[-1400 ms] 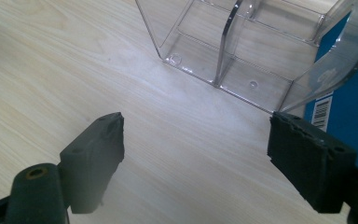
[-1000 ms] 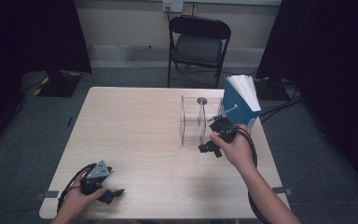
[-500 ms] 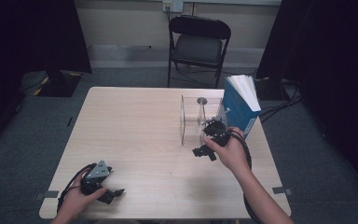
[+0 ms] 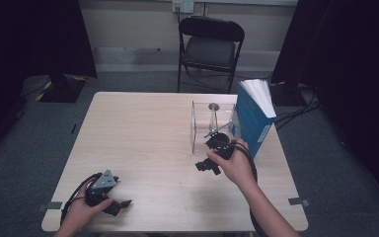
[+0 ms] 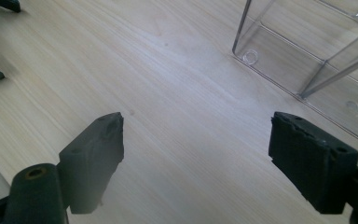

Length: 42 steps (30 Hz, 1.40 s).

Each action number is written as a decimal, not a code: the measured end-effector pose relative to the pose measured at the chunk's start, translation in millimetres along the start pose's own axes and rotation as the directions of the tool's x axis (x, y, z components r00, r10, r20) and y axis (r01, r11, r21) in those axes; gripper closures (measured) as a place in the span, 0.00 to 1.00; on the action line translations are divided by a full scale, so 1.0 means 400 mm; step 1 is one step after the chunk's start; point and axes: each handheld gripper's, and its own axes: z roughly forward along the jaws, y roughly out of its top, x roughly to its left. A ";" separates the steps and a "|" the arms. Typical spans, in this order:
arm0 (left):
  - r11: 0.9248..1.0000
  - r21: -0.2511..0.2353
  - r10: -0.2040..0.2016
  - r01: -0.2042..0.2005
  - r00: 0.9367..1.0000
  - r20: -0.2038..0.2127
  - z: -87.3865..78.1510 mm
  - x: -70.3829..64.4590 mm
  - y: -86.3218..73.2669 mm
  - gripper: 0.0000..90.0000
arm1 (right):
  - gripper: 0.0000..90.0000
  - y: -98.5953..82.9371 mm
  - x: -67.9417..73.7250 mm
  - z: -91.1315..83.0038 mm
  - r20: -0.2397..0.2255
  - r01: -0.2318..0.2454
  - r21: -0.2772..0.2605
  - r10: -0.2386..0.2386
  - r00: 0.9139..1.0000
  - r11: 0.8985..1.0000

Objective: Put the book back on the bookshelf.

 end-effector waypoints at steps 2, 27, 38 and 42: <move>1.000 0.000 0.000 0.000 1.000 0.000 0.000 0.000 0.000 0.00 | 0.20 -0.002 0.005 0.011 -0.008 -0.012 -0.001 0.012 1.000 1.000; 1.000 0.000 0.000 0.000 1.000 0.000 0.000 0.000 0.000 0.00 | 0.21 -0.003 0.046 0.105 -0.061 0.011 -0.004 -0.011 0.998 1.000; 1.000 -0.002 -0.001 0.001 1.000 0.000 0.000 0.000 0.000 0.00 | 0.22 -0.010 0.062 0.138 -0.079 0.029 0.009 -0.028 0.996 1.000; 1.000 -0.001 -0.001 0.001 1.000 -0.001 0.000 0.000 0.000 0.00 | 0.22 -0.012 0.070 0.153 -0.091 0.026 0.022 -0.024 0.996 0.999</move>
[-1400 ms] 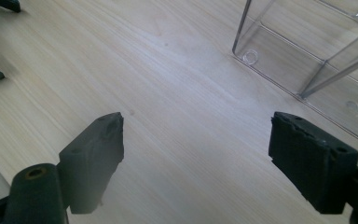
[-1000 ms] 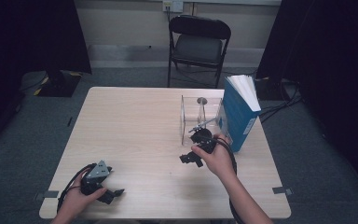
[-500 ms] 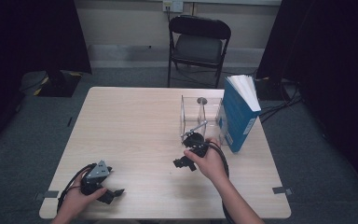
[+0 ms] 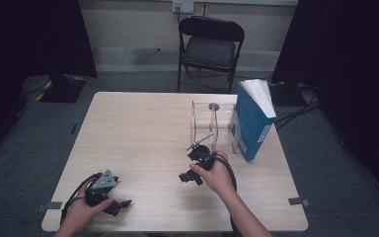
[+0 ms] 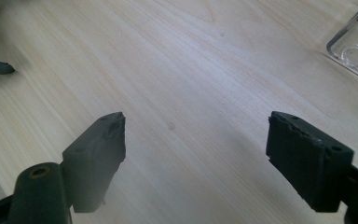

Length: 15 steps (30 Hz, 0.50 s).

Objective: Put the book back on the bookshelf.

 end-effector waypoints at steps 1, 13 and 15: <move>1.000 0.000 0.000 0.000 1.000 0.000 0.000 0.000 0.000 0.00 | 0.22 0.000 0.000 0.000 0.000 0.000 0.000 0.000 1.000 1.000; 1.000 0.000 0.000 0.000 1.000 0.000 0.000 0.000 0.000 0.00 | 0.22 -0.008 0.022 0.042 -0.018 0.031 0.013 -0.031 0.999 0.999; 1.000 0.000 0.000 0.000 1.000 0.000 0.000 0.000 0.000 0.00 | 0.22 -0.010 0.024 0.048 -0.024 0.038 0.022 -0.037 0.999 0.999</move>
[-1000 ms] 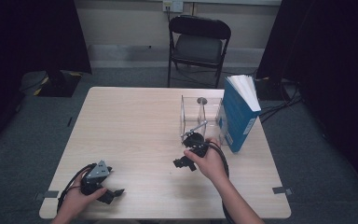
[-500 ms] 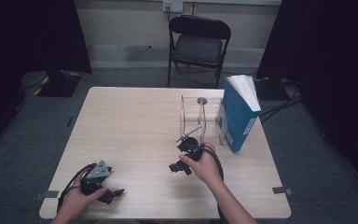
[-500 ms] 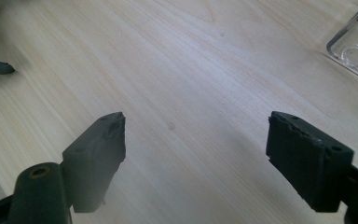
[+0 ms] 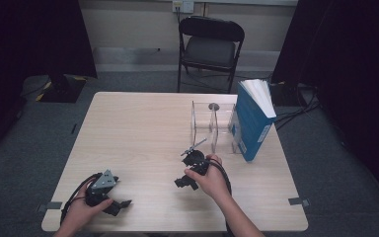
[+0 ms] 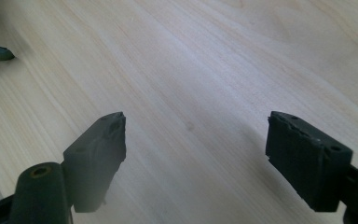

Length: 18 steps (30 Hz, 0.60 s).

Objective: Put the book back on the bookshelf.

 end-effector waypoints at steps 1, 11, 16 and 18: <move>1.000 0.000 0.000 0.000 1.000 0.000 0.000 0.000 0.000 0.00 | 0.22 -0.001 0.001 0.003 0.001 -0.003 -0.005 0.003 1.000 1.000; 1.000 0.000 0.000 0.000 1.000 0.000 0.000 0.000 0.000 0.00 | 0.22 -0.008 0.013 0.033 -0.009 0.007 0.005 -0.007 1.000 1.000; 1.000 0.000 0.001 -0.001 1.000 0.000 0.000 0.000 0.000 0.00 | 0.22 -0.011 0.016 0.046 -0.008 0.007 0.011 -0.007 1.000 1.000; 1.000 0.001 0.001 -0.001 1.000 0.000 0.000 0.000 0.000 0.00 | 0.22 -0.012 0.016 0.049 -0.007 0.004 0.009 -0.004 1.000 1.000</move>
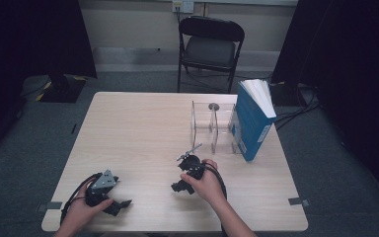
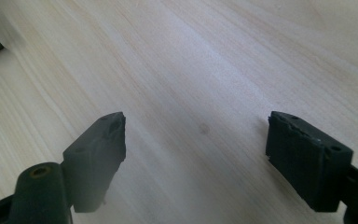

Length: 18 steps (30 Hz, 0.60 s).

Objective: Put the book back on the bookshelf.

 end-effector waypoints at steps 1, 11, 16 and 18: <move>1.000 -0.001 -0.001 0.001 1.000 0.000 0.000 0.000 0.000 0.00 | 0.22 -0.001 0.000 0.002 0.000 0.001 0.002 -0.001 1.000 1.000; 1.000 -0.001 0.000 0.000 1.000 0.000 0.000 0.000 0.000 0.00 | 0.21 -0.005 0.010 0.020 0.004 0.024 0.002 -0.024 1.000 1.000; 1.000 0.000 -0.001 0.001 1.000 0.000 0.000 0.000 0.000 0.00 | 0.19 -0.010 0.016 0.024 0.015 0.047 -0.017 -0.047 0.999 0.999; 1.000 0.000 0.000 0.000 1.000 0.000 0.000 0.000 0.000 0.00 | 0.18 -0.013 0.022 0.026 0.028 0.059 -0.020 -0.059 0.998 0.998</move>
